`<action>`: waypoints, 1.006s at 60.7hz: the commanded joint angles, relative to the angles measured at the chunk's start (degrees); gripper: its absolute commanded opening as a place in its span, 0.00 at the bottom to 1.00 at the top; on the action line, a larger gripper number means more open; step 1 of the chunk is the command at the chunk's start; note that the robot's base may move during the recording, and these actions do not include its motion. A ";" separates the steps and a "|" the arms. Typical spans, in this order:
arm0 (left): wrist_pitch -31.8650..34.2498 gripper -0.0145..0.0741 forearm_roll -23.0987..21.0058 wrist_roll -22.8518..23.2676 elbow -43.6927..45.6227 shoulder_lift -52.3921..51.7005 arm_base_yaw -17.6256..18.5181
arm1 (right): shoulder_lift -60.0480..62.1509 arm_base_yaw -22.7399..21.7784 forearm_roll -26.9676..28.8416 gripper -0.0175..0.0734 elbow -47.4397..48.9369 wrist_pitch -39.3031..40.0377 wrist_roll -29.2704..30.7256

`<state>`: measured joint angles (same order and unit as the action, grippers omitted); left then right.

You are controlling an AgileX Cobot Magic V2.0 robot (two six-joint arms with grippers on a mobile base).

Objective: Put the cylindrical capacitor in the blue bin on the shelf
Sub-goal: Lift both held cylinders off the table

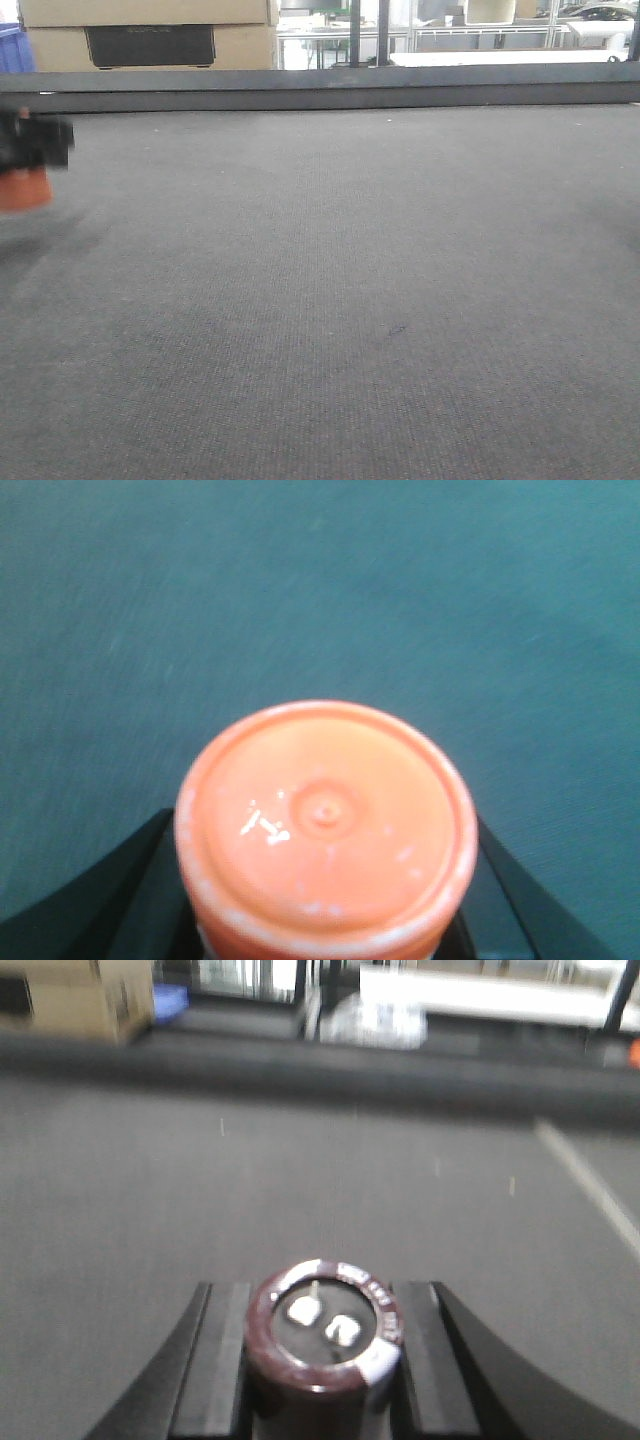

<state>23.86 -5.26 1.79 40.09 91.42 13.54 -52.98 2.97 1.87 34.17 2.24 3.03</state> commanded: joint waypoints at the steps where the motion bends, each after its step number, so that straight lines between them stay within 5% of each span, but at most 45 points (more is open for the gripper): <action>1: -8.86 0.04 2.11 0.36 2.75 -6.07 0.29 | 0.41 0.10 0.95 0.02 2.92 -6.26 -0.02; 12: -31.86 0.04 4.61 0.36 10.91 -16.18 0.29 | 0.41 0.10 1.21 0.02 8.70 -15.85 -0.02; 22: -44.84 0.04 6.40 0.36 16.60 -22.90 0.29 | 0.41 0.10 1.67 0.02 14.59 -22.46 -0.02; 37: -55.60 0.04 7.02 0.36 18.08 -32.98 0.29 | 0.49 1.74 2.68 0.02 22.72 -31.79 -0.02; 61: -67.48 0.04 8.13 0.36 17.27 -47.49 0.29 | 6.25 8.15 4.27 0.02 23.50 -34.68 -0.02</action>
<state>-42.66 2.44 1.79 57.62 46.22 13.54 -48.53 10.93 6.11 57.11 -32.44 3.03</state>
